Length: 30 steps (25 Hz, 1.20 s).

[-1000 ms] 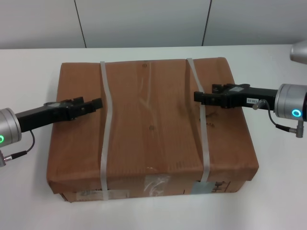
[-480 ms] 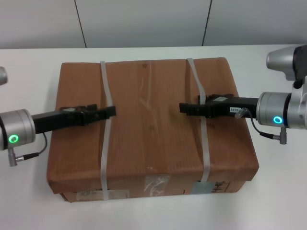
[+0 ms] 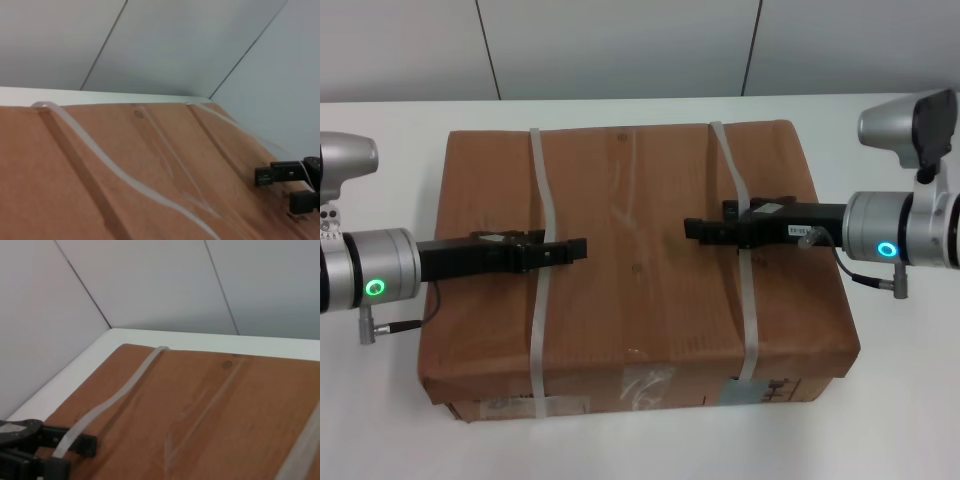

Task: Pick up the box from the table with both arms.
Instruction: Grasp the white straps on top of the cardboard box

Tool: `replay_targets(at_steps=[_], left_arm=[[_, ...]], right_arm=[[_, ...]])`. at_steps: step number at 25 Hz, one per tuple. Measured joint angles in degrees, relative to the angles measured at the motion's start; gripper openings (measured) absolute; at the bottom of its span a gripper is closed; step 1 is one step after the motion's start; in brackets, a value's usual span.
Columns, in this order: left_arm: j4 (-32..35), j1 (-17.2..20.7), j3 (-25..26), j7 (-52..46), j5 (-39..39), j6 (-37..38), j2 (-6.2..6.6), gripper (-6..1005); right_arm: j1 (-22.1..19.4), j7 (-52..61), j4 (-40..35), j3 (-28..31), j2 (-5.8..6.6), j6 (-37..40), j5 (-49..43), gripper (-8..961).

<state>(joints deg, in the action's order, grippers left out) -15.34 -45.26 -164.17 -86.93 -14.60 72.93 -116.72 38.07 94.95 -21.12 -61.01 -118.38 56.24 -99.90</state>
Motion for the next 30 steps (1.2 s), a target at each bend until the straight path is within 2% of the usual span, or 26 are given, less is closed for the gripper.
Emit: replay_targets(at_steps=[13,24,30], left_arm=[[0.5,-2.0,0.0,-0.1,0.7,0.0,-0.08,792],[0.5,-3.2,-0.1,-1.7,3.2,0.0,0.18,683],[0.5,-3.5,-0.1,-1.3,3.5,0.0,0.09,553]], right_arm=[[1.2,0.0,0.2,-1.9,-0.39,0.6,0.2,785],[2.1,-0.1,0.6,-2.0,-0.72,0.7,0.3,774],[2.2,-3.5,1.4,-2.2,-0.71,0.7,3.8,768]])
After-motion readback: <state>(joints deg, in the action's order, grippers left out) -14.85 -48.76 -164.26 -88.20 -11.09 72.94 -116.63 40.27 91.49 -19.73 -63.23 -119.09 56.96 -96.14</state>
